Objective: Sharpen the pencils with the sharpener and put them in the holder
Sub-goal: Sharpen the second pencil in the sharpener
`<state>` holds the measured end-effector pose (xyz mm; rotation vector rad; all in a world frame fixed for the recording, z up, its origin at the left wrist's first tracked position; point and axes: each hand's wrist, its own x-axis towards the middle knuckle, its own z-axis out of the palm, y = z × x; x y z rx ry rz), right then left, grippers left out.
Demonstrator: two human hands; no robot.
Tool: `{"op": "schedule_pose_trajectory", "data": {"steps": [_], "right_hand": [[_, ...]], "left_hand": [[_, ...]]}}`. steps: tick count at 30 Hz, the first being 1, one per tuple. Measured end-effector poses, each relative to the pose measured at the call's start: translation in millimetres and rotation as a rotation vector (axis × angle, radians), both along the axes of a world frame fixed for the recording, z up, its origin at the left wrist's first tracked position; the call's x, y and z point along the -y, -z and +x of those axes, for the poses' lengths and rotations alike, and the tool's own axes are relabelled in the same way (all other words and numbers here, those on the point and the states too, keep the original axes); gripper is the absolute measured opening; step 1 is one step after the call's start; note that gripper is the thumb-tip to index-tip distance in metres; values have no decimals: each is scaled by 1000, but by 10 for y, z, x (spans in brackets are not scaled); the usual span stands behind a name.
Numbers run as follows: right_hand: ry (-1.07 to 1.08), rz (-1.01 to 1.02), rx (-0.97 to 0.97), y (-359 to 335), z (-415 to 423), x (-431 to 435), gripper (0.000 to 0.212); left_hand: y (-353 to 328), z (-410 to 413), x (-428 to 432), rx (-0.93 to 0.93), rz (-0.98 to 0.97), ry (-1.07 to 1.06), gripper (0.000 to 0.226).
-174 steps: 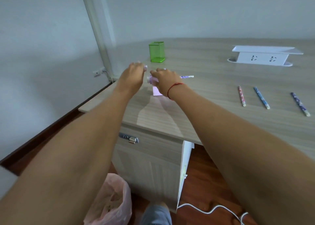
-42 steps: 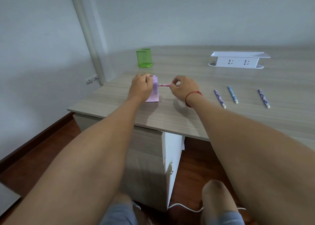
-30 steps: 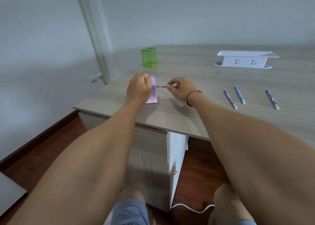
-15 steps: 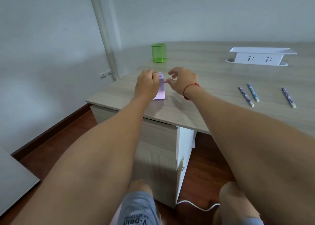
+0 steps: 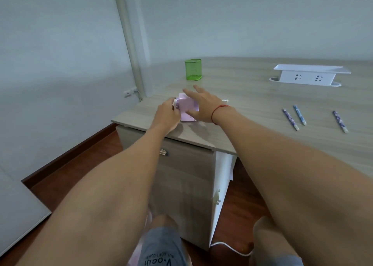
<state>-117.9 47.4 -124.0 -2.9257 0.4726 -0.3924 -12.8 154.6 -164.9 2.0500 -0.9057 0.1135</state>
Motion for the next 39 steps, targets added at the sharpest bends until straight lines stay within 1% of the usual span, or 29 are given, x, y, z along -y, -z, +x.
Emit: {"op": "schedule_pose_trajectory", "data": {"steps": [2, 4, 6, 8, 9, 12, 13, 14, 18, 20, 23, 26, 31, 33, 36, 38, 39], "right_hand": [[36, -89, -42, 38, 39, -44, 65], [60, -138, -29, 58, 70, -78, 62], [60, -155, -3, 59, 108, -109, 55], [74, -155, -8, 51, 157, -125, 54], [83, -147, -19, 46, 175, -139, 58], [88, -120, -68, 44, 224, -179, 79], [96, -115, -82, 56, 243, -196, 83], [111, -121, -82, 82, 271, -212, 82], [161, -168, 98, 202, 331, -242, 46], [146, -177, 127, 230, 320, -239, 42], [106, -157, 131, 227, 301, -224, 40], [92, -130, 131, 210, 281, -228, 39], [101, -161, 95, 185, 259, -234, 45], [109, -162, 74, 167, 270, -220, 48], [121, -178, 66, 163, 298, -214, 45], [120, -179, 65, 171, 308, -212, 43], [115, -167, 63, 173, 308, -201, 42]], "left_hand": [[8, -11, -53, 13, 51, 51, 22], [9, -1, -88, 60, 148, 61, 25], [40, 62, -110, 120, 268, 41, 24], [68, 135, -127, 151, 331, 27, 22], [69, 154, -140, 165, 346, 30, 21], [61, 188, -173, 235, 374, 55, 22], [62, 196, -183, 257, 388, 63, 23], [66, 200, -190, 270, 401, 68, 25], [60, 224, -168, 269, 477, 49, 27], [31, 216, -163, 276, 513, 56, 27], [25, 236, -157, 288, 543, 80, 27], [19, 266, -153, 313, 527, 95, 30], [-18, 361, -117, 442, 546, 128, 26], [-36, 384, -97, 526, 572, 110, 23], [-54, 380, -42, 639, 586, 75, 18], [-64, 401, 10, 681, 572, 11, 21], [-97, 419, 32, 667, 540, -19, 25]]}}
